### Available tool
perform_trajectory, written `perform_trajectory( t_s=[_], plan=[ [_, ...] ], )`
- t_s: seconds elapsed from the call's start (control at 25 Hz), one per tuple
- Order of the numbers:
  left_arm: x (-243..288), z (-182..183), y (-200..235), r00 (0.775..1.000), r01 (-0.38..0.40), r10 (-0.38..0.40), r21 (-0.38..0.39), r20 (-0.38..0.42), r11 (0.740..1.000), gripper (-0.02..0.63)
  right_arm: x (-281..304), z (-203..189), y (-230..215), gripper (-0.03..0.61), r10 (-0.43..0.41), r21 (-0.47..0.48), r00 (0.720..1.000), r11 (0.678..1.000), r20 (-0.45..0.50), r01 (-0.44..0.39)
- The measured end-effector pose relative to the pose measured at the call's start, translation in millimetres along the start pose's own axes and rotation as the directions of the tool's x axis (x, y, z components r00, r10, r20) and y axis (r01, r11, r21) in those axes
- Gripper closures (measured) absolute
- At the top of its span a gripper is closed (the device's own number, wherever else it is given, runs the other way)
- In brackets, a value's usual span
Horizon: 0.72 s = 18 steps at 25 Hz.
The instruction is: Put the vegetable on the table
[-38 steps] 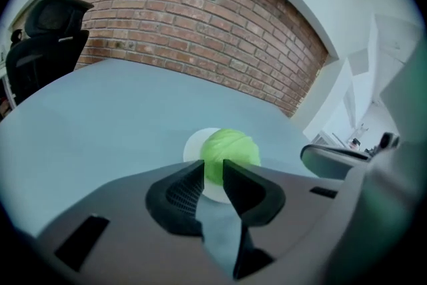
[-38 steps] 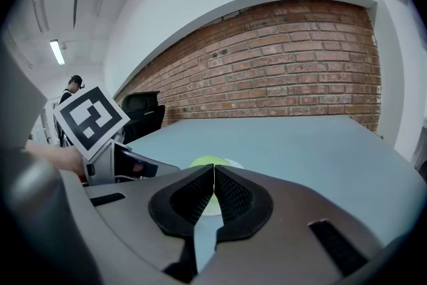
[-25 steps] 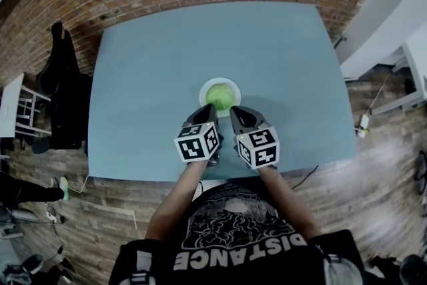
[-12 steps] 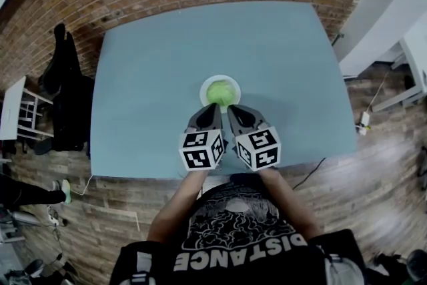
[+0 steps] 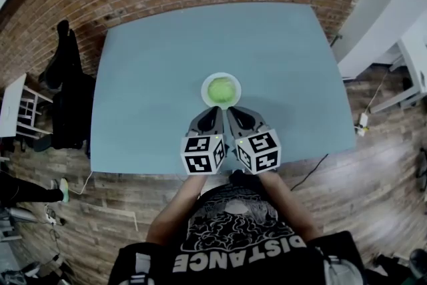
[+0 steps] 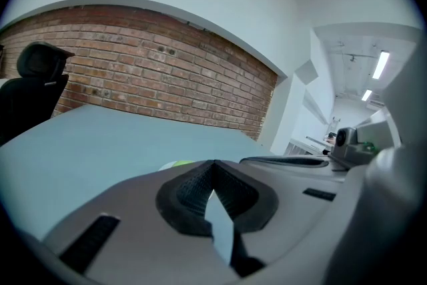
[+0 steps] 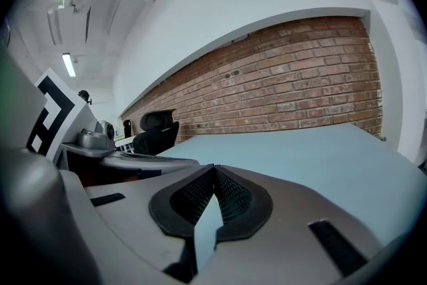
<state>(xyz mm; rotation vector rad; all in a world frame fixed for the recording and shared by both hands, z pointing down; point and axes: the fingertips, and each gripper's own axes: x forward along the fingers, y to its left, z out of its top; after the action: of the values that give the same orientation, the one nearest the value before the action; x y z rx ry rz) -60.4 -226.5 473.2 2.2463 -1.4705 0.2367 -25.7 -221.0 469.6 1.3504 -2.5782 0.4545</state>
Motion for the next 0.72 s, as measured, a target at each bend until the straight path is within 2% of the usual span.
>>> perform_trajectory(
  t_s=[0.72],
  plan=[
    [-21, -13, -2, 1.000, 0.020, -0.020, 0.017, -0.018, 1.000, 0.614, -16, -7, 16, 0.569, -0.033, 0.014, 0.999, 0.999, 0.018, 0.033]
  ],
)
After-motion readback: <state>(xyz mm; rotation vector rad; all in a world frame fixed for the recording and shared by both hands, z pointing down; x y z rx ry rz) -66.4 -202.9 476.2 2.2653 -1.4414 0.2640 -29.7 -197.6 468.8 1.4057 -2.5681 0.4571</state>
